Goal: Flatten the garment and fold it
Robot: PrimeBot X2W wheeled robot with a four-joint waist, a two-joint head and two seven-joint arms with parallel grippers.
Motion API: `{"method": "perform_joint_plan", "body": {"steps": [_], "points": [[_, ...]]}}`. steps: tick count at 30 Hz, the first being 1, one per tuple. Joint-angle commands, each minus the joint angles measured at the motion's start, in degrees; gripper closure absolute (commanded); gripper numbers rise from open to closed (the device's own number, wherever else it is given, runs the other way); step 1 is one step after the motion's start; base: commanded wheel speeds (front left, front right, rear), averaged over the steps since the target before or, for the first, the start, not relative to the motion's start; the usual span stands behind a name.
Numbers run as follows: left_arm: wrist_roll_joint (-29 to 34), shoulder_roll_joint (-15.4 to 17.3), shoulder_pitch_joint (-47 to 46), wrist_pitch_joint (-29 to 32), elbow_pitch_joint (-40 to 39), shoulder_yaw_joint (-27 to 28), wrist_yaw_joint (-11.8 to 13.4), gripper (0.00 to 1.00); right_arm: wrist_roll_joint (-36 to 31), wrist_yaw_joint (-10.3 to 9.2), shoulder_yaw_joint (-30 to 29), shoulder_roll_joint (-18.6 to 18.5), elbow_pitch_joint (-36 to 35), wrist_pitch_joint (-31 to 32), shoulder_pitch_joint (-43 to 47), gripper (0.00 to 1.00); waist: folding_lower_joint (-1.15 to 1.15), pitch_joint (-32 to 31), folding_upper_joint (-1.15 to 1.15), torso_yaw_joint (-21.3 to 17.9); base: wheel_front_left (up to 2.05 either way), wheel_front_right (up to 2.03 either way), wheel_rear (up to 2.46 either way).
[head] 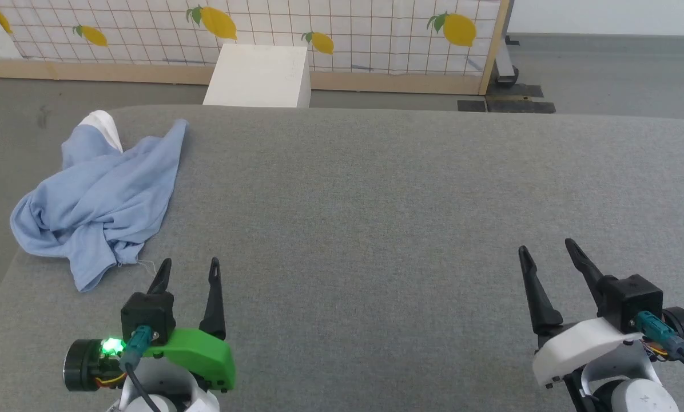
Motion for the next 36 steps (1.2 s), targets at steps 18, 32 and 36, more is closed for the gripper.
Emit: {"method": "perform_joint_plan", "body": {"steps": [18,32,36], "points": [[-0.83,1.1,-0.87,-0.98,-0.09,-1.03,0.66,0.0,0.83,-0.05,-0.02,0.12,-0.06,-0.8,-0.43,0.0,0.0,0.59,0.0,0.19,0.0,0.0,0.0],[-2.22,1.32,-1.37,-1.55,0.09,-1.94,0.72,0.0,0.26,-0.06,0.26,0.14,-0.29,-0.76,-0.28,0.0,0.0,0.87,0.0,0.77,0.0,0.0,0.0],[-2.51,1.45,-1.54,-1.48,0.27,-2.24,0.81,0.0,0.32,-0.06,0.2,0.14,-0.3,-0.76,-0.14,0.0,0.0,0.7,0.0,1.41,0.0,0.0,0.0]]}}
